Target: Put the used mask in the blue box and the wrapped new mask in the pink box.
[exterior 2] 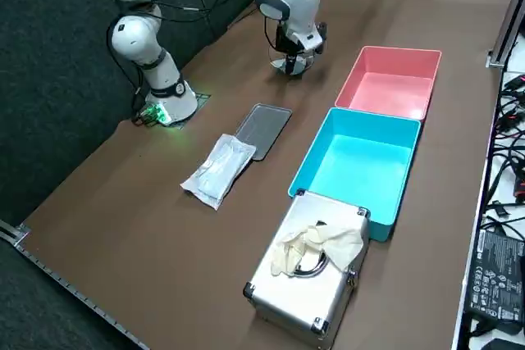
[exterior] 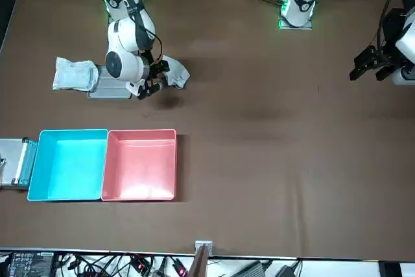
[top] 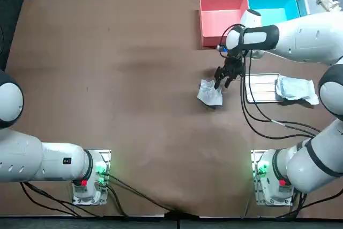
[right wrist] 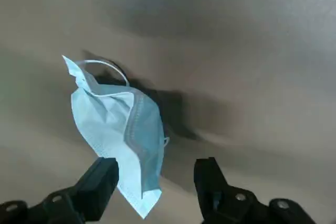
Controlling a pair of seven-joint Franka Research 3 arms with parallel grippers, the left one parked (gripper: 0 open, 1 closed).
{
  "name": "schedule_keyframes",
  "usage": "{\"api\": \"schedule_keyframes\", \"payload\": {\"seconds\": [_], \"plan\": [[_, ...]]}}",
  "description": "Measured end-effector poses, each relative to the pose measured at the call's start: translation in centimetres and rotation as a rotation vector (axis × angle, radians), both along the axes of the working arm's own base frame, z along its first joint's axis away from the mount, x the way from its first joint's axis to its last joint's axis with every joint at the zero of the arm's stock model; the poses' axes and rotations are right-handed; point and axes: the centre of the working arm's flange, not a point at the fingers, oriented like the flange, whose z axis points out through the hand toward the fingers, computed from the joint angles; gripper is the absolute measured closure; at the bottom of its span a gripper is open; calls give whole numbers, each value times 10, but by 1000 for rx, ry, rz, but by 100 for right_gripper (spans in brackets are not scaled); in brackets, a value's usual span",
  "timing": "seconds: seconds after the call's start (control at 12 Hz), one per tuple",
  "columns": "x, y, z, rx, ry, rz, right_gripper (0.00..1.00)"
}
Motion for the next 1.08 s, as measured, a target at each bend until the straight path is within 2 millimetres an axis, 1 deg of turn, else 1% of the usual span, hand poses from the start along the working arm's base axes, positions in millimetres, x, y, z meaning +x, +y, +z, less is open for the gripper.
{"api": "schedule_keyframes", "payload": {"seconds": [0.25, 0.58, 0.67, 0.75, 0.83, 0.92, 1.0, 1.08], "plan": [[-2, 2, -7, 0, 4, 9, 11], [-9, 16, -9, 13, 7, 21, 14], [-11, 18, -10, 12, 9, 27, 18], [-13, 21, -11, 10, 11, 34, 18], [-15, 23, -13, 9, 12, 40, 21], [-16, 25, -14, 8, 14, 43, 21], [-17, 25, -16, 6, 15, 44, 25], [-17, 25, -16, 5, 15, 44, 31]]}}
